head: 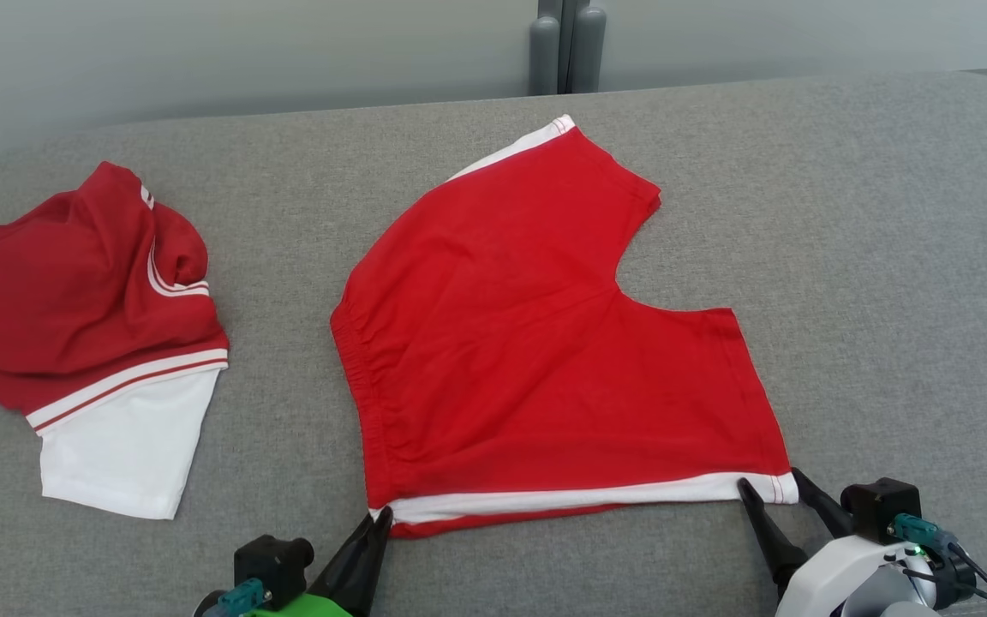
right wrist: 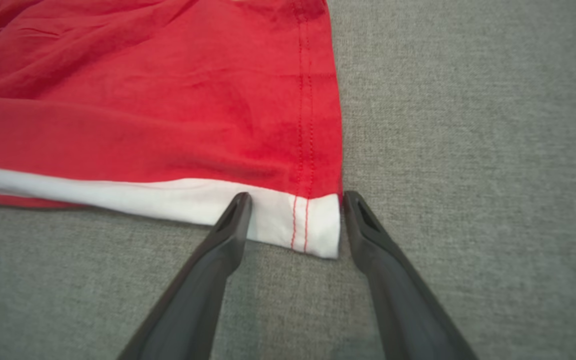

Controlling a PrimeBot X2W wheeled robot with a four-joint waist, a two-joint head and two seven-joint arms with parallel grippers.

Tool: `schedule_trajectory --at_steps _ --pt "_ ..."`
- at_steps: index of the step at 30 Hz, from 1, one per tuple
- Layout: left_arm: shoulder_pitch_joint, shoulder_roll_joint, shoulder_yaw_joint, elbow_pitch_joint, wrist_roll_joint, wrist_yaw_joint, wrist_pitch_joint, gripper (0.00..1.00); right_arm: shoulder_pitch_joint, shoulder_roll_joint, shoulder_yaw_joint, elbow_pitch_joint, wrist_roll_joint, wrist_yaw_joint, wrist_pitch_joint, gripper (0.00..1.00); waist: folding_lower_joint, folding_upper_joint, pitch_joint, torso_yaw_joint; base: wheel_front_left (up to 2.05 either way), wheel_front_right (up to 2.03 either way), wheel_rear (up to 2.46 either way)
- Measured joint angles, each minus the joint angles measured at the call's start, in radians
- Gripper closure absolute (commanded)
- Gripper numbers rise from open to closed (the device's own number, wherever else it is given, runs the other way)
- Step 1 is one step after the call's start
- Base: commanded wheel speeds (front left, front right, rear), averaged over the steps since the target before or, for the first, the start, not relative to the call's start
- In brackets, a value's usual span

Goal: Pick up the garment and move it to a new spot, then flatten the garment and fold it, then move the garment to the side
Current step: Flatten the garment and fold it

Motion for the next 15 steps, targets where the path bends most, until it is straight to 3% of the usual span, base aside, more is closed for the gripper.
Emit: schedule_trajectory --at_steps 3,4,7,15 --pt "0.0 0.0 0.001 0.009 0.0 -0.001 0.0 1.0 -0.005 0.0 0.004 0.007 0.002 0.0 0.0 0.58 0.0 0.0 -0.001 0.001 0.0 0.0 0.0" --pt "-0.001 0.0 0.001 0.011 0.0 -0.001 -0.001 1.0 -0.007 0.0 0.007 0.01 0.006 0.0 0.0 0.63 0.0 0.0 -0.001 0.0 0.0 0.0 0.0" --pt "-0.002 -0.001 0.001 0.014 0.0 -0.001 -0.001 1.0 -0.011 0.002 0.018 0.012 0.018 0.002 0.0 1.0 0.0 0.0 -0.002 -0.001 0.0 0.0 0.0" --pt "-0.015 -0.003 0.028 0.0 -0.025 -0.009 -0.01 1.0 -0.037 0.002 -0.007 -0.035 0.046 0.009 -0.001 1.0 0.0 0.0 -0.008 -0.008 0.0 0.0 0.0"
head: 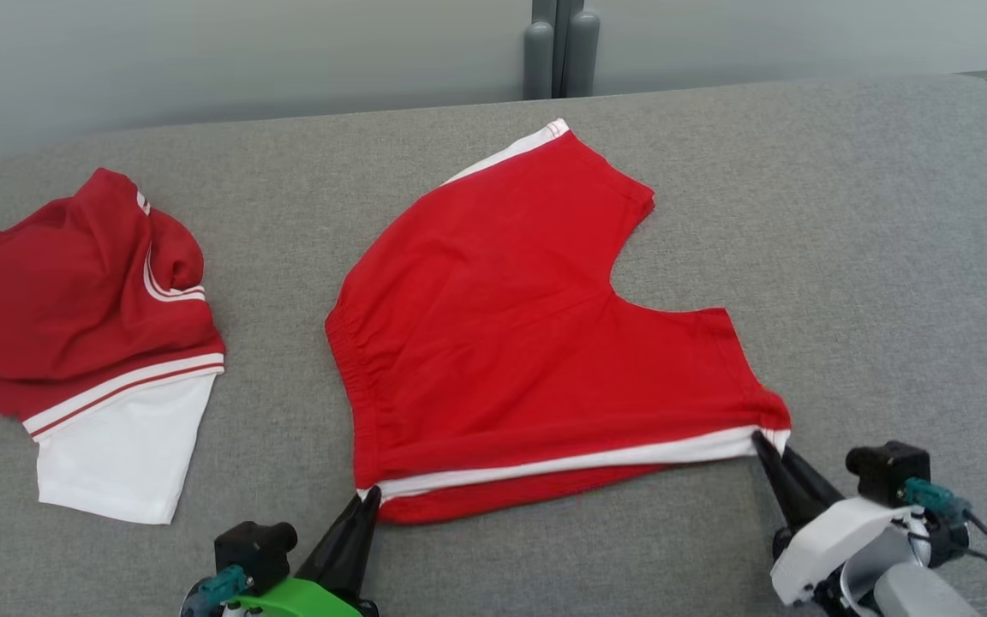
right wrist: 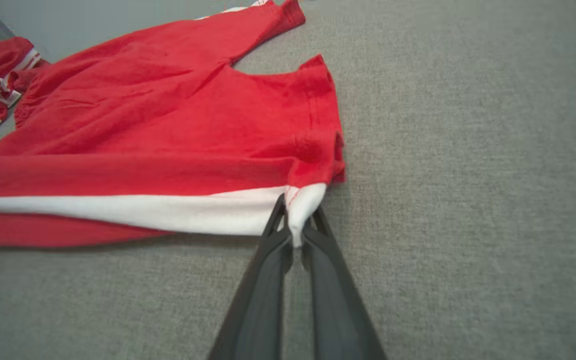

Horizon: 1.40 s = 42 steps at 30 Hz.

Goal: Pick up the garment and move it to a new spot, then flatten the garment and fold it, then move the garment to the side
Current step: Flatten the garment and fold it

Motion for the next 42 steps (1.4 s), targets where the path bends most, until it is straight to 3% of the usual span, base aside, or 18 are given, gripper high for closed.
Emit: schedule_trajectory --at_steps 10,18,29,42 --pt "-0.02 -0.021 0.057 -0.111 -0.07 -0.009 -0.009 1.0 -0.064 -0.008 -0.089 -0.166 0.109 0.002 -0.008 1.0 0.0 0.0 -0.034 -0.003 0.0 0.0 0.0" --pt "-0.019 -0.02 0.101 -0.197 -0.072 -0.01 -0.009 1.0 -0.056 -0.04 -0.082 -0.292 0.137 0.002 -0.01 1.0 0.0 0.0 -0.085 -0.001 0.0 0.0 0.0" --pt "0.076 0.005 0.144 -0.314 -0.072 -0.01 -0.009 1.0 0.041 -0.132 -0.069 -0.469 0.137 0.009 0.028 1.0 0.0 0.0 -0.133 -0.01 0.0 0.0 0.0" --pt "0.125 -0.002 0.053 -0.284 -0.115 -0.01 0.014 1.0 0.084 -0.161 -0.045 -0.444 0.262 0.008 0.177 1.0 0.0 0.0 -0.101 0.013 0.0 0.0 0.0"
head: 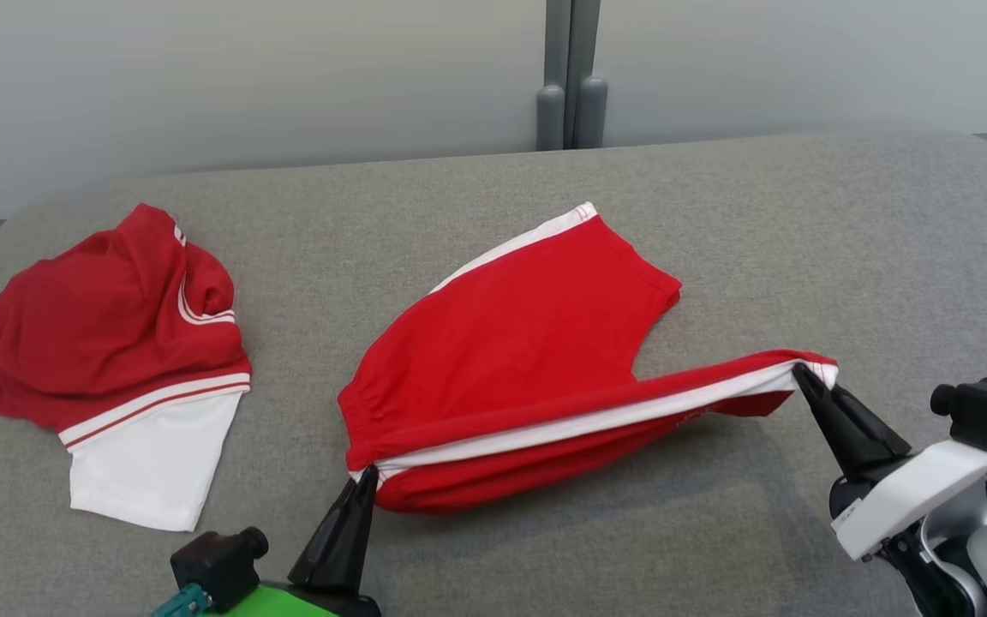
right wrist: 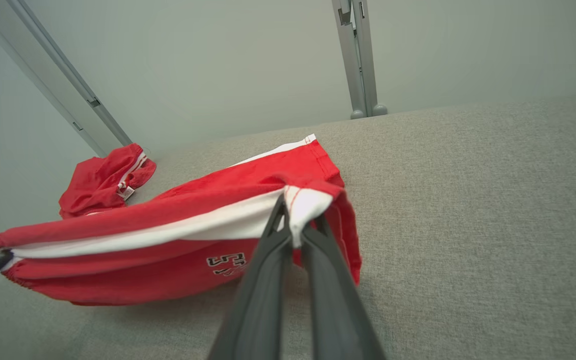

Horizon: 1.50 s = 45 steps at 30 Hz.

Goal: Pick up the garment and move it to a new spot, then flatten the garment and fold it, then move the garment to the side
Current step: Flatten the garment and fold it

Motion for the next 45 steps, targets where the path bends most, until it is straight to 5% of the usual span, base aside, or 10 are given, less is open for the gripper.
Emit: schedule_trajectory --at_steps 19,37,41,45 --pt "-0.334 -0.025 0.005 0.105 -0.081 0.034 0.062 1.0 -0.479 -0.06 0.031 0.121 0.021 0.0 0.295 1.0 0.0 0.0 0.206 0.098 0.0 0.0 0.0" --pt "-0.557 -0.036 -0.128 0.218 -0.181 0.064 0.058 1.0 -0.75 -0.07 0.048 0.379 -0.003 -0.01 0.451 1.0 0.0001 0.0 0.399 0.235 0.0 0.0 0.0" --pt "-0.572 -0.038 -0.137 0.241 -0.197 0.075 0.043 0.97 -0.788 -0.05 0.069 0.419 -0.021 -0.009 0.451 0.74 0.0003 -0.0001 0.42 0.258 0.0 0.0 0.0" --pt "-0.583 -0.039 -0.165 0.258 -0.222 0.082 0.034 0.64 -0.812 -0.049 0.073 0.458 -0.025 -0.009 0.45 0.6 0.0002 -0.0001 0.43 0.271 0.0 0.0 0.0"
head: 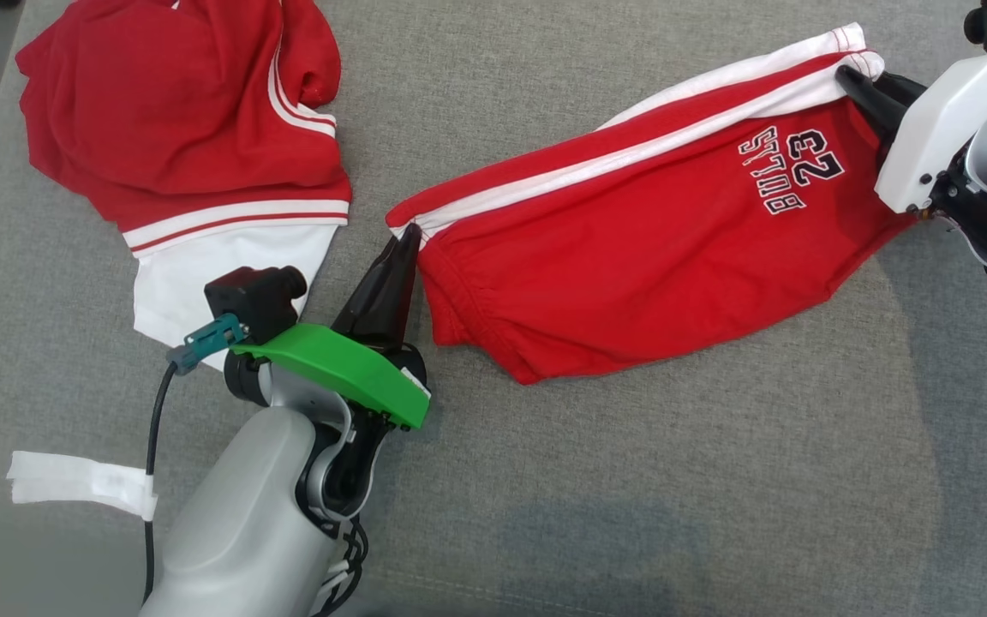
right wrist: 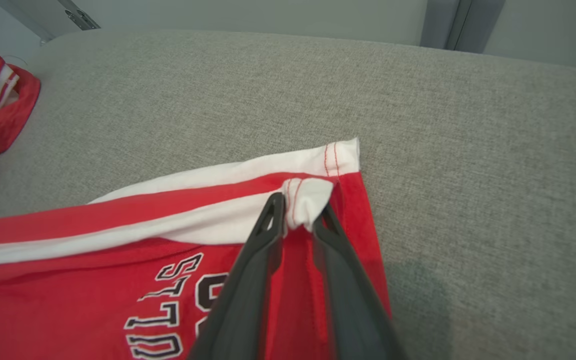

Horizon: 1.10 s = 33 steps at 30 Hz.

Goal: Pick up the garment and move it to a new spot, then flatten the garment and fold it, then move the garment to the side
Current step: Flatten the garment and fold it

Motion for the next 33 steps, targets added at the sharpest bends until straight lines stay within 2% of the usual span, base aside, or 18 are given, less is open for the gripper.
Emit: schedule_trajectory --at_steps 1,2,3,4,5,6,12,20,25,33 --pt "-0.004 0.0 -0.005 0.004 -0.008 0.0 -0.003 0.58 -0.007 0.0 -0.001 0.01 -0.002 0.0 -0.002 0.52 0.0 0.0 0.002 0.002 0.0 0.0 0.0" --pt "-0.009 0.0 -0.012 0.006 -0.016 0.003 -0.005 0.49 -0.012 0.002 -0.002 0.019 -0.003 0.0 -0.008 0.09 0.0 0.0 0.003 0.003 0.0 0.0 0.0" --pt "-0.015 0.0 -0.02 0.006 -0.022 0.004 -0.009 0.29 -0.017 0.004 -0.005 0.026 -0.003 0.0 -0.017 0.0 0.0 0.0 0.004 0.004 0.0 0.0 0.0" --pt "-0.019 0.0 -0.026 0.006 -0.026 0.006 -0.012 0.21 -0.024 0.008 -0.007 0.034 -0.003 0.0 -0.027 0.0 0.0 0.0 0.005 0.005 0.0 0.0 0.0" --pt "-0.024 0.0 -0.031 0.005 -0.027 0.006 -0.013 0.05 -0.03 0.012 -0.01 0.039 -0.003 0.0 -0.037 0.0 0.0 0.0 0.006 0.005 0.0 0.0 0.0" --pt "-0.029 0.0 -0.035 0.005 -0.028 0.006 -0.017 0.0 -0.035 0.017 -0.013 0.042 -0.003 0.0 -0.048 0.0 0.0 0.0 0.007 0.006 0.0 0.0 0.0" --pt "-0.044 0.0 -0.049 -0.006 -0.032 0.006 -0.034 0.0 -0.07 0.025 -0.03 0.056 -0.017 0.0 -0.119 0.0 -0.0001 0.0001 0.008 0.005 0.0 0.0 0.0" --pt "-0.053 0.0 -0.042 -0.005 0.065 0.008 -0.052 0.0 -0.08 0.02 -0.018 0.102 -0.021 0.001 -0.197 0.0 -0.0001 0.0 -0.017 -0.005 0.0 0.0 0.0" --pt "-0.024 0.014 -0.018 -0.012 0.085 0.02 -0.057 0.0 0.001 0.006 -0.012 0.149 -0.02 0.001 -0.232 0.0 -0.0002 0.0001 -0.042 -0.01 0.0 0.0 0.0" --pt "0.067 0.022 0.028 -0.037 0.089 0.044 -0.057 0.0 0.104 0.027 -0.004 0.199 0.016 0.002 -0.271 0.0 -0.0002 0.0 -0.086 -0.007 0.0 0.0 0.0"
